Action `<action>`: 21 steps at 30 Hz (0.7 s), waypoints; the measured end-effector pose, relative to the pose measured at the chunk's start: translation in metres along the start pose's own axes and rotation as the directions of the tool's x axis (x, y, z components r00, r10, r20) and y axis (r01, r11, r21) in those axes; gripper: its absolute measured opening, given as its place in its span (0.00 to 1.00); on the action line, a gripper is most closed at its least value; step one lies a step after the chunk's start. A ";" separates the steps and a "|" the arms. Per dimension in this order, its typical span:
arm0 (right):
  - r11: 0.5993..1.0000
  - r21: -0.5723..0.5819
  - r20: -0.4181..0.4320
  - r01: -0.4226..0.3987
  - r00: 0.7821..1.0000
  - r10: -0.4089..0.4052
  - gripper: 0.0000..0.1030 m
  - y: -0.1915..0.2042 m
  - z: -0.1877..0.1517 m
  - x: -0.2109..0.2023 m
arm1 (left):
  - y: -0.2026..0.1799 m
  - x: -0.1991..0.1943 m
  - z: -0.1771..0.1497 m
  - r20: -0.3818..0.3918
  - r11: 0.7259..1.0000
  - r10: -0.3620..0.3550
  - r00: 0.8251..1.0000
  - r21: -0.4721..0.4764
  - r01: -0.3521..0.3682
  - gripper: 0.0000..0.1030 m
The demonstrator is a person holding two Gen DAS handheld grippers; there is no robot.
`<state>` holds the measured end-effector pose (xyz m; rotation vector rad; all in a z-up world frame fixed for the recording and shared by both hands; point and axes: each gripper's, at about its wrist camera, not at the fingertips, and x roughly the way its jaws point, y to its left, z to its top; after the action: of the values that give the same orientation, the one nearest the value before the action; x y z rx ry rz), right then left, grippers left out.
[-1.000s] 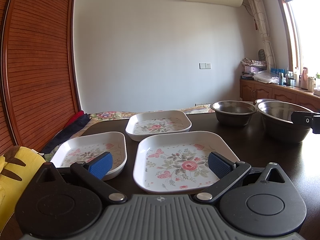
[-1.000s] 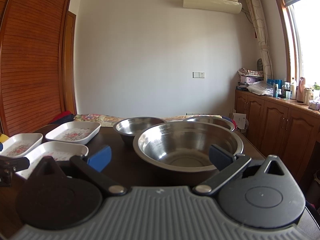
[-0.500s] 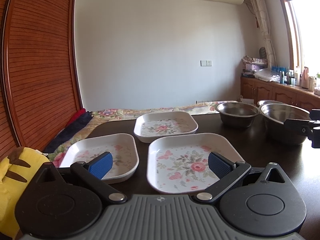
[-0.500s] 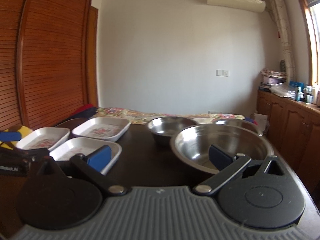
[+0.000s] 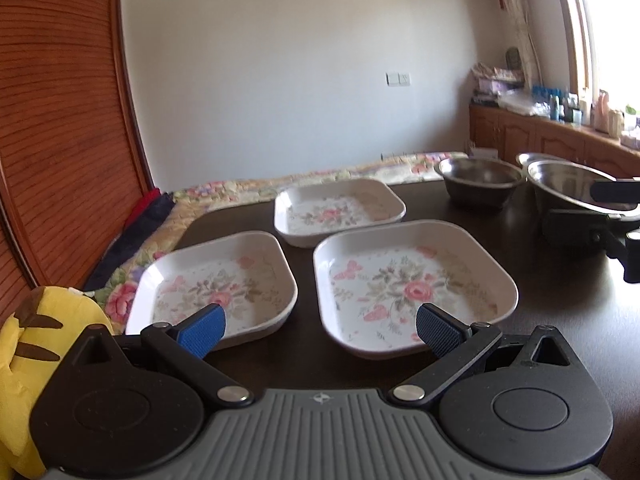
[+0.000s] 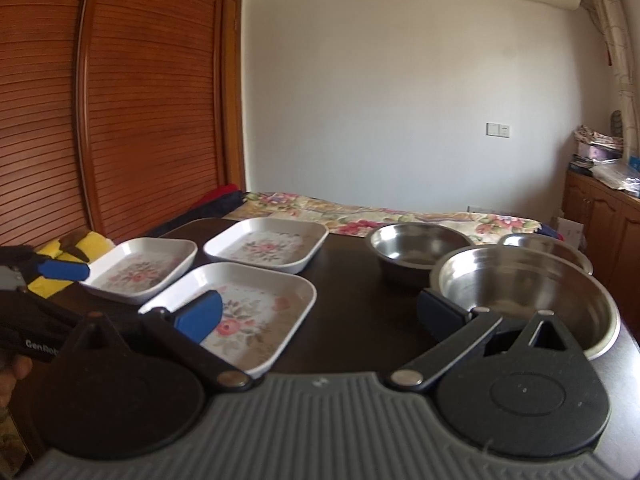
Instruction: Organize plates and bowls
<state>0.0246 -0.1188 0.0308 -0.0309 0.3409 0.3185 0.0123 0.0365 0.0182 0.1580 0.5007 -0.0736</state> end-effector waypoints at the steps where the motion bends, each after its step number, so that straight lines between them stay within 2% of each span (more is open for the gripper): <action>1: 1.000 0.001 -0.005 -0.008 1.000 0.008 1.00 0.000 0.001 0.002 | 0.001 0.001 0.000 -0.015 1.000 -0.010 1.000 0.002 0.010 1.00; 7: 0.999 -0.009 -0.022 -0.037 0.999 0.037 1.00 0.003 0.004 0.014 | 0.006 0.004 0.003 -0.052 0.998 -0.056 0.997 -0.008 0.055 1.00; 21: 0.994 -0.033 -0.096 -0.101 0.991 0.098 1.00 0.004 0.011 0.042 | 0.016 0.010 0.013 -0.072 0.997 -0.067 0.995 0.036 0.070 1.00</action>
<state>0.0645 -0.1012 0.0276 -0.0664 0.4304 0.4232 0.0284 0.0495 0.0267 0.1814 0.5758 -0.1449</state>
